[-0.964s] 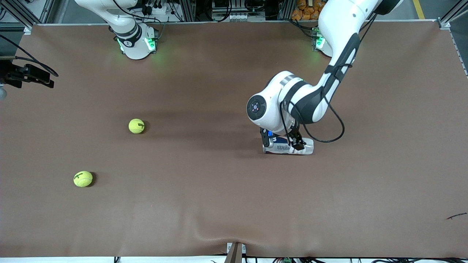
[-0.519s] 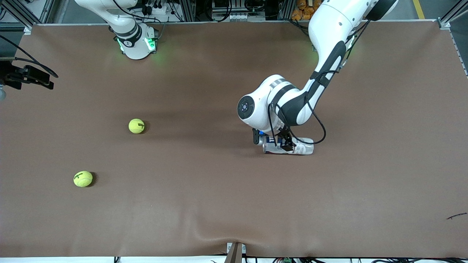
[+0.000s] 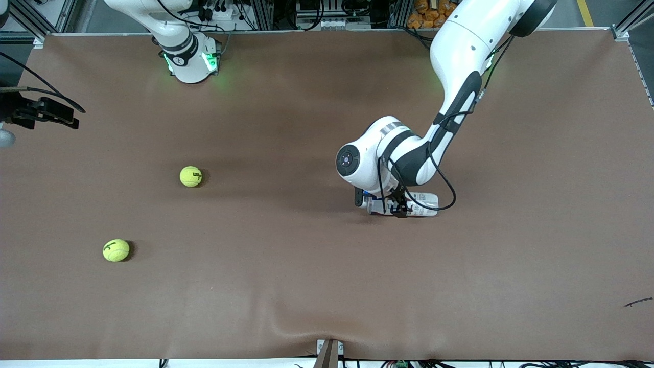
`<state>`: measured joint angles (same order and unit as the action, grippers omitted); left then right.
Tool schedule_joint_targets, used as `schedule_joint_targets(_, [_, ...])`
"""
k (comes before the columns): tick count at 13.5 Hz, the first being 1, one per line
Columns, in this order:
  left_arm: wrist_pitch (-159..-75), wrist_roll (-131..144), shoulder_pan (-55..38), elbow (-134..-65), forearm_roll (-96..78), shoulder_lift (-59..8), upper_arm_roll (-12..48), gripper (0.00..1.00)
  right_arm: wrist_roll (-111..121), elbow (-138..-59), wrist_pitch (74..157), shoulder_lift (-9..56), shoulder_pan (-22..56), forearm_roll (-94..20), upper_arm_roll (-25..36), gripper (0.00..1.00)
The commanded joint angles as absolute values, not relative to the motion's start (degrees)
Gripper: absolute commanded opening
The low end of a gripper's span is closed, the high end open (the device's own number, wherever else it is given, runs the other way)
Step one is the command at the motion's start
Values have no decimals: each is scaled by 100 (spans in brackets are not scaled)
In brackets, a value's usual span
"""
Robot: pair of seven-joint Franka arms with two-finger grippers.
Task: Insert tennis ball vertically with right arm
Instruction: 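Stand the can upright with the left gripper while the right gripper reaches out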
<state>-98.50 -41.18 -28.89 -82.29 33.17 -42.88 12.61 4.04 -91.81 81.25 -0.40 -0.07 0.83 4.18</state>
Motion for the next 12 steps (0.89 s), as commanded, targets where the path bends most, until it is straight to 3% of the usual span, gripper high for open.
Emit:
schedule_joint_targets(1, [-9958, -3632, -2953, -8086, 3357, -4473, 1274, 100, 308, -9535, 8366, -193, -18, 44, 360, 100])
schedule_joint_targets(7, [-10020, -3595, -2944, -8086, 3349, -4561, 1274, 100, -86, -10764, 9420, -641, 307, 35, 351, 100])
schedule_joint_targets(11, [-10239, -3612, -2927, -8086, 3419, -4702, 1266, 100, -903, -11275, 9746, -554, 694, 35, 352, 100])
schedule_joint_targets(12, [-10239, -3621, -2927, -8086, 3419, -4702, 1266, 100, -931, -11651, 10182, -545, 703, 9, 352, 100])
